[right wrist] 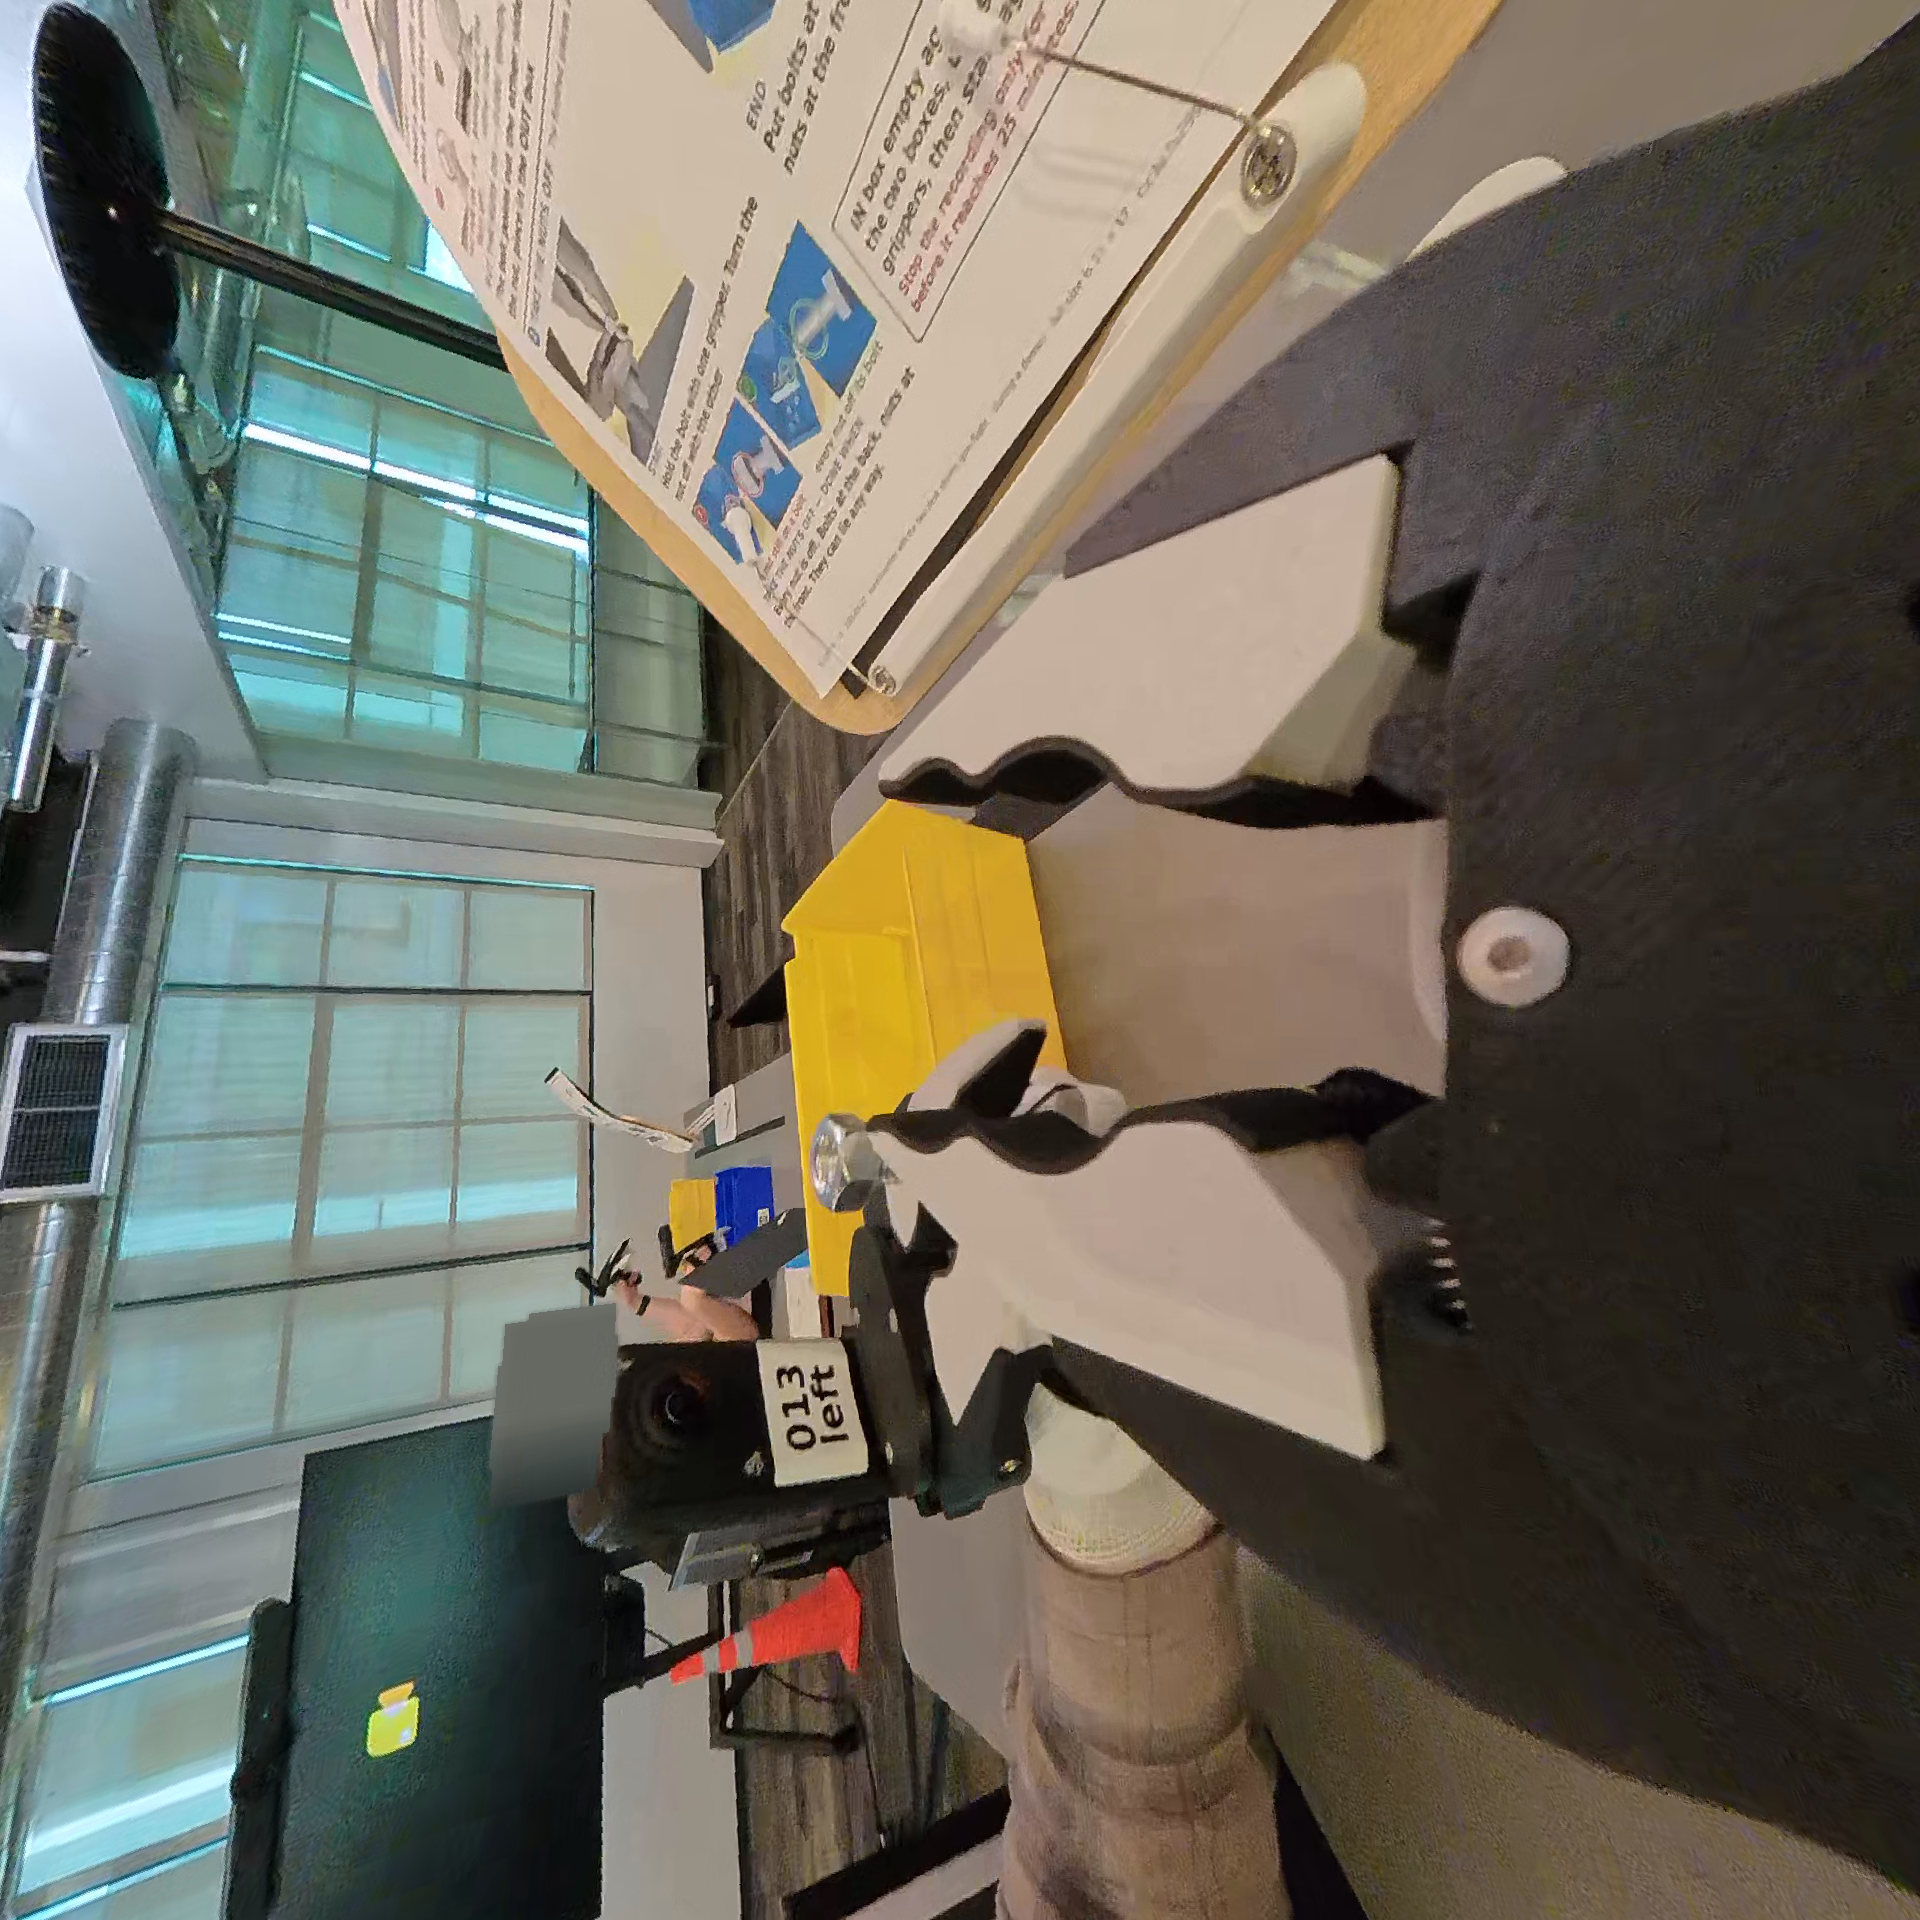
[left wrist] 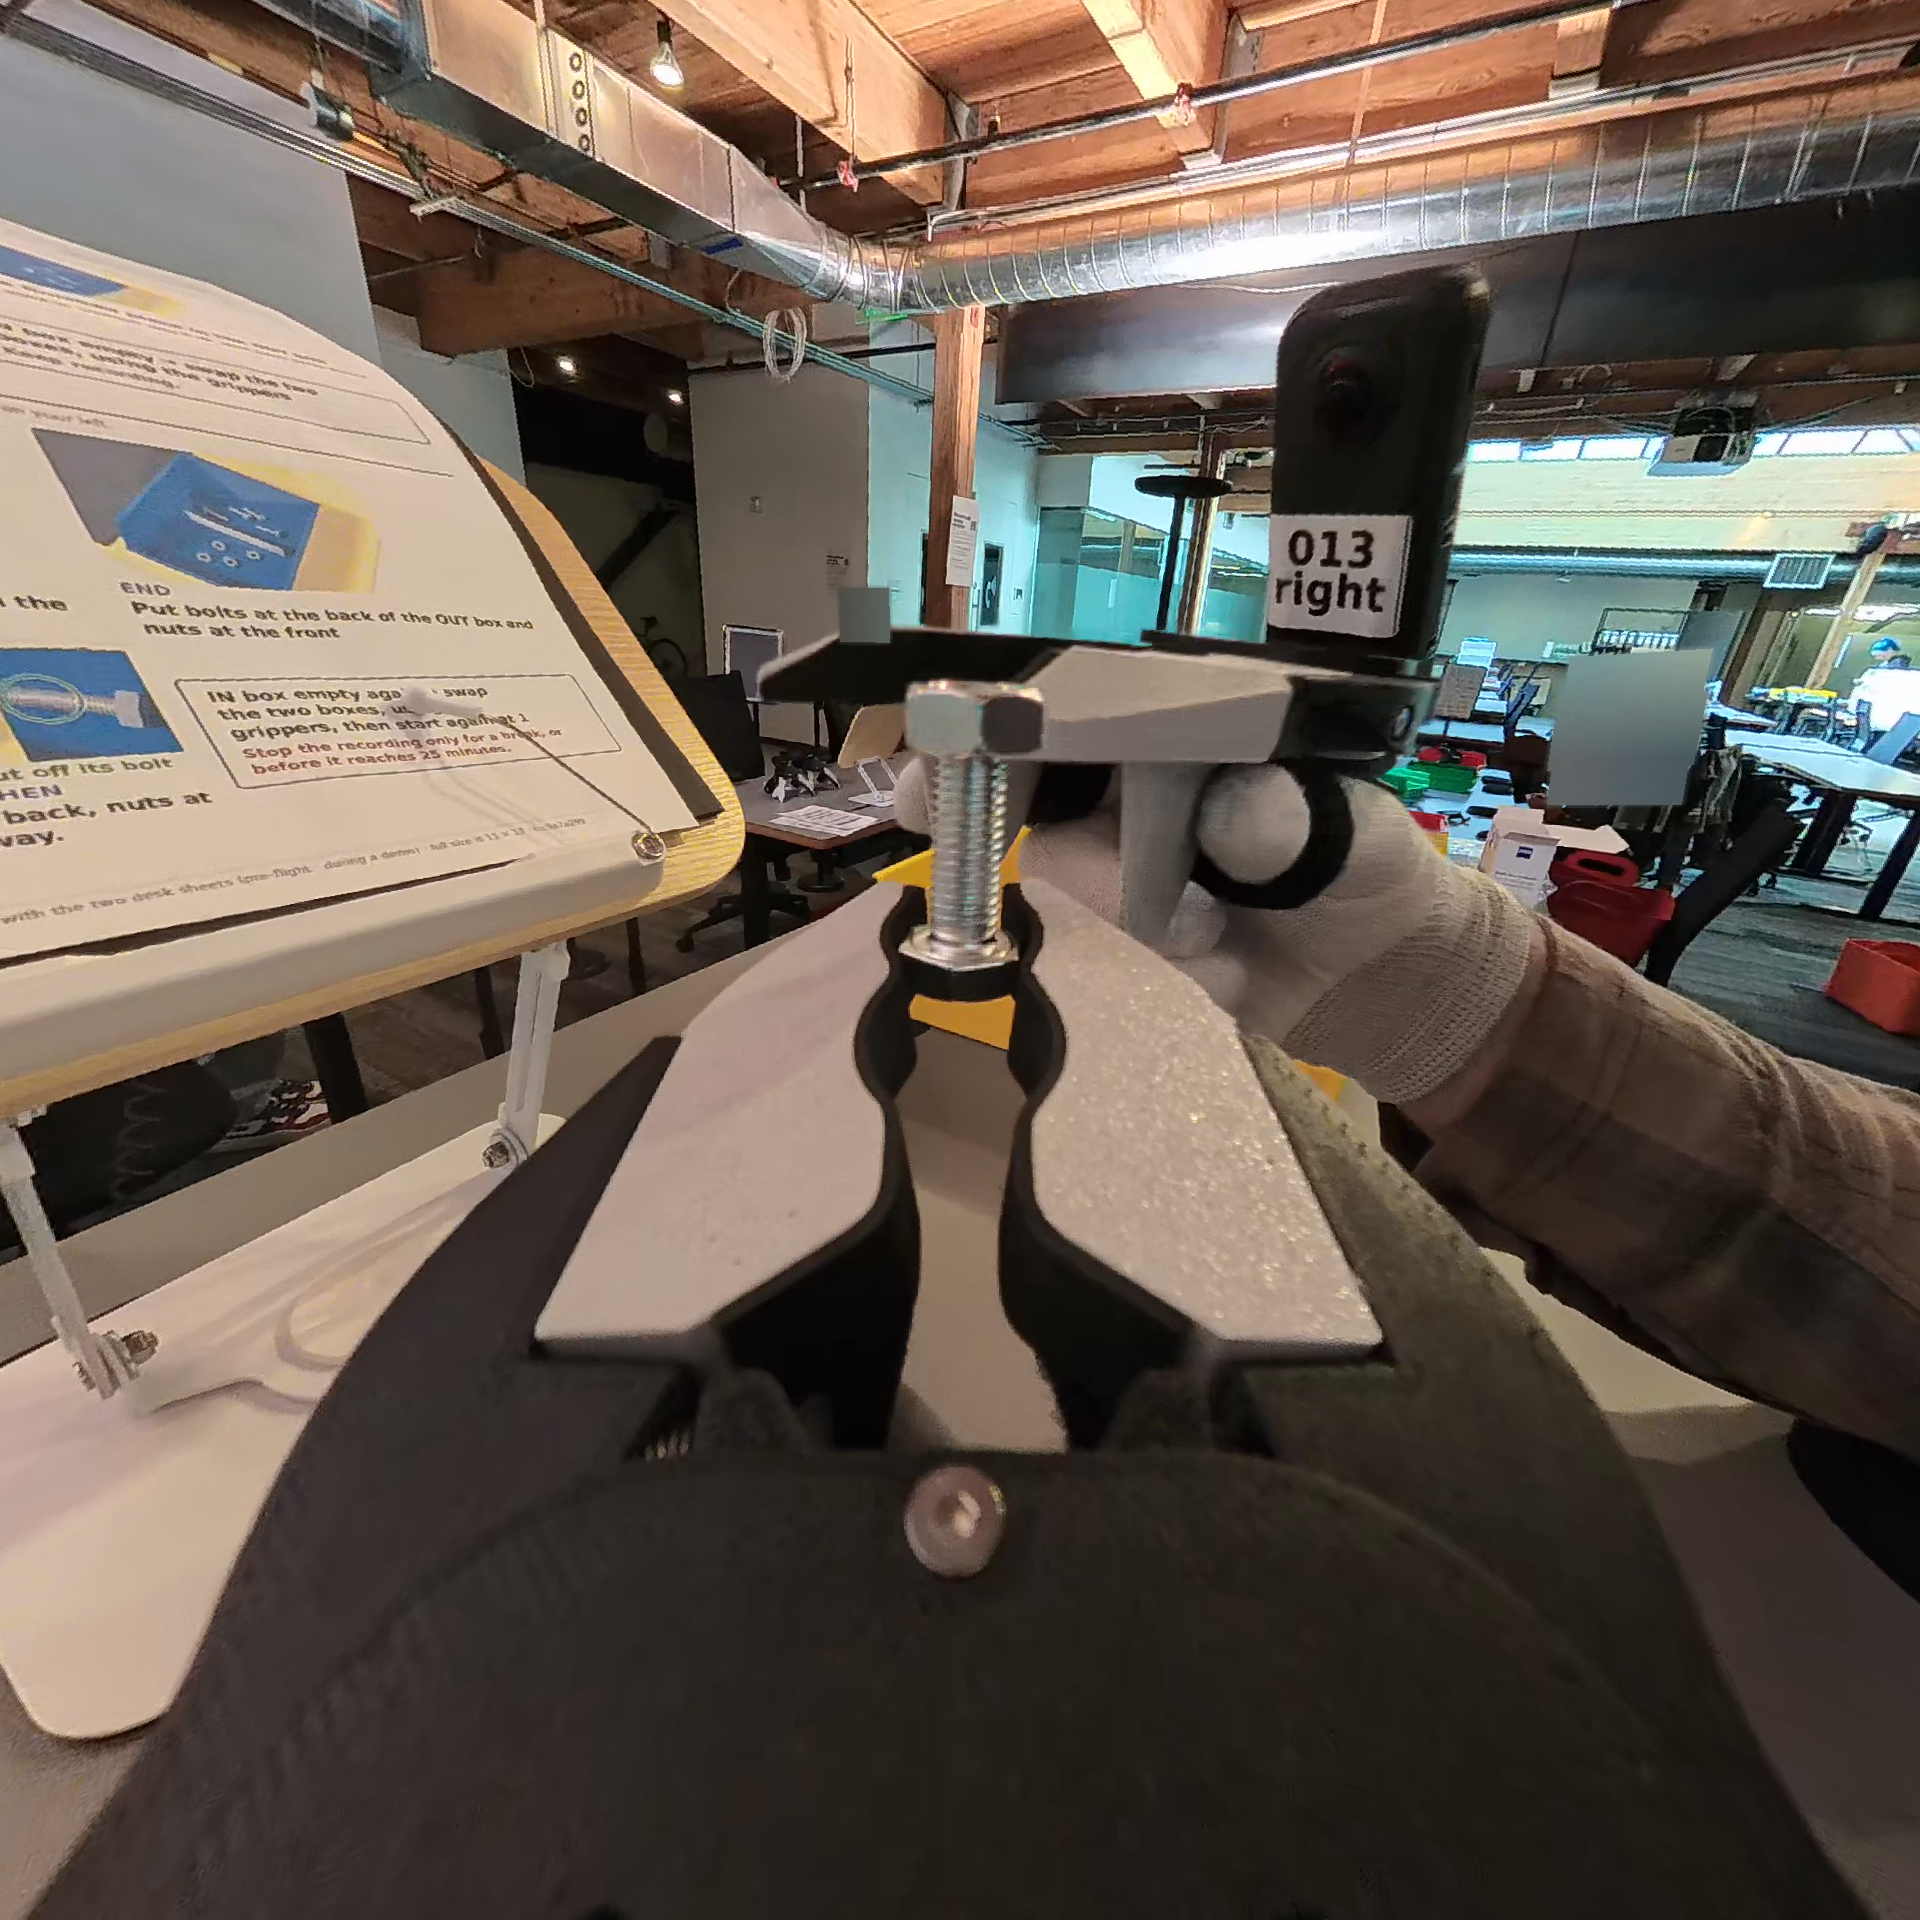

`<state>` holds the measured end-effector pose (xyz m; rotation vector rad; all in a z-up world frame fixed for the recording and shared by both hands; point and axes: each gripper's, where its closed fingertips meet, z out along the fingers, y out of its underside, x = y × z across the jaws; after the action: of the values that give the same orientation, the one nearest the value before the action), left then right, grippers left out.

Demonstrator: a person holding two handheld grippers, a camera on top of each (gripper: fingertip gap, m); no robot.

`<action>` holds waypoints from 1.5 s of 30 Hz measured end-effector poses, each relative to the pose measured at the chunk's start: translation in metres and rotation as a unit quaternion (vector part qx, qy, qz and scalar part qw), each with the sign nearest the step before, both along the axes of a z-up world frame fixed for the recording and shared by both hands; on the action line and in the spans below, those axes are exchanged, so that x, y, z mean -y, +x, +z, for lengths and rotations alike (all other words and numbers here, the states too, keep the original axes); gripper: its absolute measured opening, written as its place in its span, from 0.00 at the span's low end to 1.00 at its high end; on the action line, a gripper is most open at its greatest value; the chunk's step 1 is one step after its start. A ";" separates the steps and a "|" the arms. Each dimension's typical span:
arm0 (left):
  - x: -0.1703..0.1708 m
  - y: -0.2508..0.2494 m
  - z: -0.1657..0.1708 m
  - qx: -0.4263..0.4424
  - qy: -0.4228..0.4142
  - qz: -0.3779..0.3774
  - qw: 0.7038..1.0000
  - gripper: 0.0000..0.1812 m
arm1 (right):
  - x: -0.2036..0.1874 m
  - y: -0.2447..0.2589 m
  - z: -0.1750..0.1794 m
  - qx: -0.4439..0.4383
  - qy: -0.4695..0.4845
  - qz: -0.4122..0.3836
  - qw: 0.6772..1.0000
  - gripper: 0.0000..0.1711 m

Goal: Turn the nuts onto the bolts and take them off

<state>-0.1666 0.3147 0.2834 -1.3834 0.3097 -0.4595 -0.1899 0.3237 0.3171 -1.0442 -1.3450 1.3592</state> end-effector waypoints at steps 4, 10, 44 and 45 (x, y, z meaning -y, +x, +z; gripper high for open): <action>0.000 0.001 0.000 -0.003 0.000 0.002 1.000 0.08 | 0.002 0.004 0.006 -0.012 -0.007 0.011 1.000 0.34; 0.000 0.003 -0.002 -0.004 -0.002 -0.001 1.000 0.08 | 0.015 0.001 0.004 -0.008 0.014 0.027 1.000 0.36; -0.022 -0.020 -0.038 -0.175 -0.014 0.179 0.968 0.08 | 0.026 0.008 -0.029 0.155 0.021 0.024 0.987 0.17; -0.023 -0.021 -0.041 -0.189 -0.013 0.193 0.963 0.08 | 0.029 0.007 -0.034 0.171 0.016 0.029 0.985 0.17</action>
<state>-0.1876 0.3381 0.2427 -1.5121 0.3340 0.1286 -0.1830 0.2943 0.2833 -1.2652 -1.6536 1.2327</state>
